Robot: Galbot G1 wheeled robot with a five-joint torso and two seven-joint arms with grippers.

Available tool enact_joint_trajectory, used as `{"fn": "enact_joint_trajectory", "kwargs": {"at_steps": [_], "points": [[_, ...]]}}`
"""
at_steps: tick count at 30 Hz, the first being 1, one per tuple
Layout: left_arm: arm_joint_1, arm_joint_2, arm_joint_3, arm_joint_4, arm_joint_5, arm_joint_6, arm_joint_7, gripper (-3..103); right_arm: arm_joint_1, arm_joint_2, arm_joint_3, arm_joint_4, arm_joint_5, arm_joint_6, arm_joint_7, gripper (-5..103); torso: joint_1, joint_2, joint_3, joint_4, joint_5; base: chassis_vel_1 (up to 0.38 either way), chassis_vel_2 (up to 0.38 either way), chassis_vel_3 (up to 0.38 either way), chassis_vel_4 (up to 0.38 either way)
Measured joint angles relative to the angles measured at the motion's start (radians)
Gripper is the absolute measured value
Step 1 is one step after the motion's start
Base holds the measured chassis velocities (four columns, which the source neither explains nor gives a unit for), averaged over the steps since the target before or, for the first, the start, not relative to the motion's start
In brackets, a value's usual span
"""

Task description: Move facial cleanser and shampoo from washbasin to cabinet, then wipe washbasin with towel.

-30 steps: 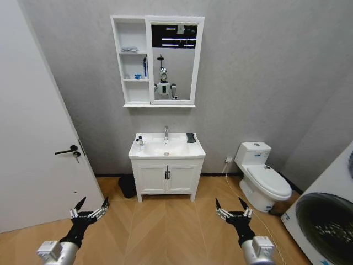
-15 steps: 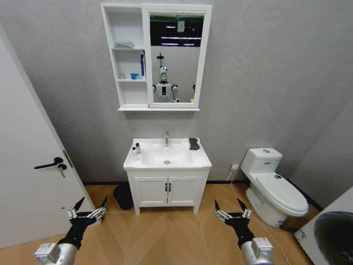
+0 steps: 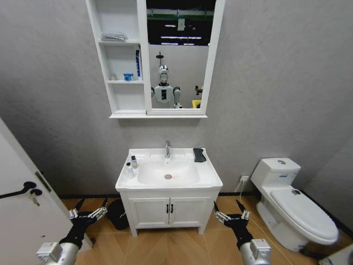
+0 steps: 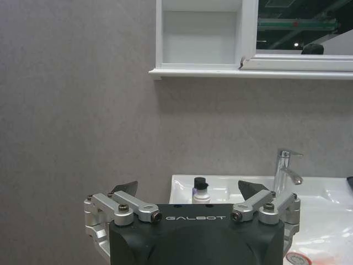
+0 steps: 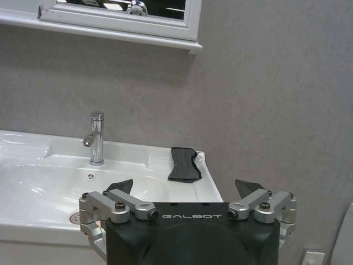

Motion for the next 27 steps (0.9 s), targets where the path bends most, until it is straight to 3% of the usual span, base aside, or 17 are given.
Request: {"fn": "enact_joint_trajectory", "kwargs": {"at_steps": [12, 18, 22, 24, 27], "points": [[-0.016, -0.11, 0.053, 0.024, 0.108, -0.019, -0.023, 100, 0.012, 0.001, 0.002, -0.038, 0.011, 0.014, -0.003, 100, 0.001, 0.0, 0.0, 0.0005, 0.0007, -0.264, 0.278, 0.249, -0.23], [-0.045, -0.182, 0.062, 0.091, 0.21, -0.042, -0.006, 100, 0.044, -0.017, -0.006, -0.068, 0.025, 0.01, 0.013, 100, -0.001, 0.0, 0.0, 0.0003, 0.0004, -0.019, 0.022, -0.02, -0.002], [-0.044, -0.196, 0.072, 0.122, 0.227, -0.058, -0.002, 100, 0.051, -0.034, -0.012, -0.071, 0.029, 0.003, 0.013, 100, -0.002, 0.001, 0.0, 0.0005, 0.0006, 0.083, -0.048, -0.05, 0.047], [-0.049, -0.203, 0.081, 0.161, 0.247, -0.1, 0.0, 100, 0.065, -0.053, -0.015, -0.072, 0.04, -0.001, 0.013, 100, -0.001, 0.001, 0.0, 0.0003, 0.0006, 0.031, -0.058, -0.033, 0.045], [-0.063, -0.197, 0.087, 0.2, 0.25, -0.118, 0.001, 100, 0.081, -0.073, -0.012, -0.072, 0.055, -0.002, 0.013, 100, -0.001, 0.001, 0.0, 0.0003, 0.0006, 0.0, 0.0, 0.0, 0.0]]}}
